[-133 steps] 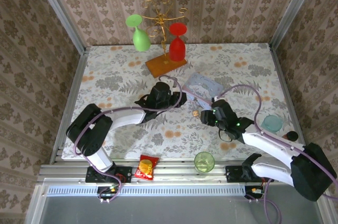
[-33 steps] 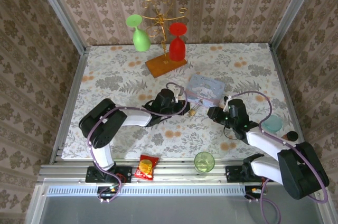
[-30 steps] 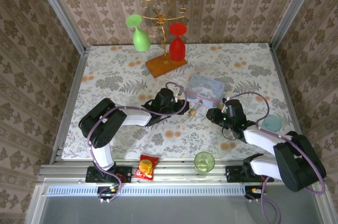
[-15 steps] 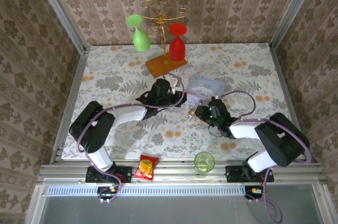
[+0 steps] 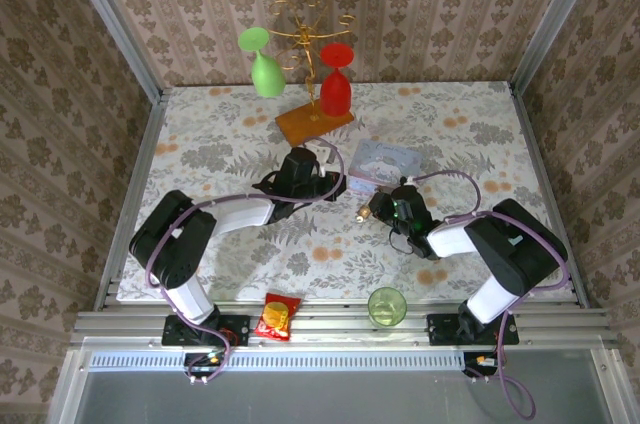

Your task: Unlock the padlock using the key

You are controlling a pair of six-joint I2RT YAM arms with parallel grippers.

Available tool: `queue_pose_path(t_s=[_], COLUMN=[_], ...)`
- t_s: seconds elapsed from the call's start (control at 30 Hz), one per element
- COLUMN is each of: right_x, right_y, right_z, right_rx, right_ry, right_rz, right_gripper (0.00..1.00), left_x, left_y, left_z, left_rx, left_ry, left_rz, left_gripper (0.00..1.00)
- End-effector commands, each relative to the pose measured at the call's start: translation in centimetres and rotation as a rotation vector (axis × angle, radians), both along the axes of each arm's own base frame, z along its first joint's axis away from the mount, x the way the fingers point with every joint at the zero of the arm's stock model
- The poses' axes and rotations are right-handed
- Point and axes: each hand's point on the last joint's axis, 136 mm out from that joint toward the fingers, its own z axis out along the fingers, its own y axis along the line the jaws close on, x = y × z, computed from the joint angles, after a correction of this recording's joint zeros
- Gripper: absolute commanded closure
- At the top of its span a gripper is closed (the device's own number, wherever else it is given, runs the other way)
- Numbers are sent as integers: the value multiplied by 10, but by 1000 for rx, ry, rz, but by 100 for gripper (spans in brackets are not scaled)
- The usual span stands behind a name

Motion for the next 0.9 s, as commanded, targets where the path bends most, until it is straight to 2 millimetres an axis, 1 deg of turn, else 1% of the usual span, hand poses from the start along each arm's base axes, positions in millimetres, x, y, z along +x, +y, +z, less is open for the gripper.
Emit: queue_pose_path(t_s=[0.0,0.07,0.2,0.27,0.37,0.4,0.47,0.57,0.6,0.67,0.73,0.77,0.83,0.87], right_x=[-13,-13,-15,-16,-20,-22,-24,-24,-23,-21,-20,-19,-18,-18], right_y=[-7,-10,-15,-17,-21,-24,-30,-33,-31,-30,-32,-32,-33,-34], right_z=[-23,-23,-19,-18,-16,-15,-15,-15,-15,-15,-15,-15,-13,-13], right_rx=[-23,-31,-19,-25,-47,-57,-56,-16,4,36,56,69,83,89], right_ry=[85,80,59,59,64,69,69,74,72,76,80,78,75,75], right_rz=[-29,-42,-64,-66,-65,-68,-92,-133,-141,-163,-191,-202,-229,-247], right_gripper=[83,89,99,100,100,100,100,100,100,100,100,100,100,100], left_x=[-2,-1,9,15,25,29,36,44,45,44,43,40,37,35], left_y=[5,6,0,-5,-12,-15,-23,-38,-45,-56,-64,-67,-71,-72], left_z=[6,7,21,27,31,31,31,18,13,6,-5,-14,-26,-34], left_rx=[6,9,23,34,64,76,111,221,249,307,379,411,434,441], left_ry=[-24,-29,-72,-97,-127,-137,-161,-195,-206,-219,-238,-236,-218,-206], left_rz=[-11,-10,-25,-34,-57,-66,-95,-151,-182,-240,-292,-325,-361,-375], left_gripper=[91,91,91,90,90,89,82,76,74,72,67,67,68,71])
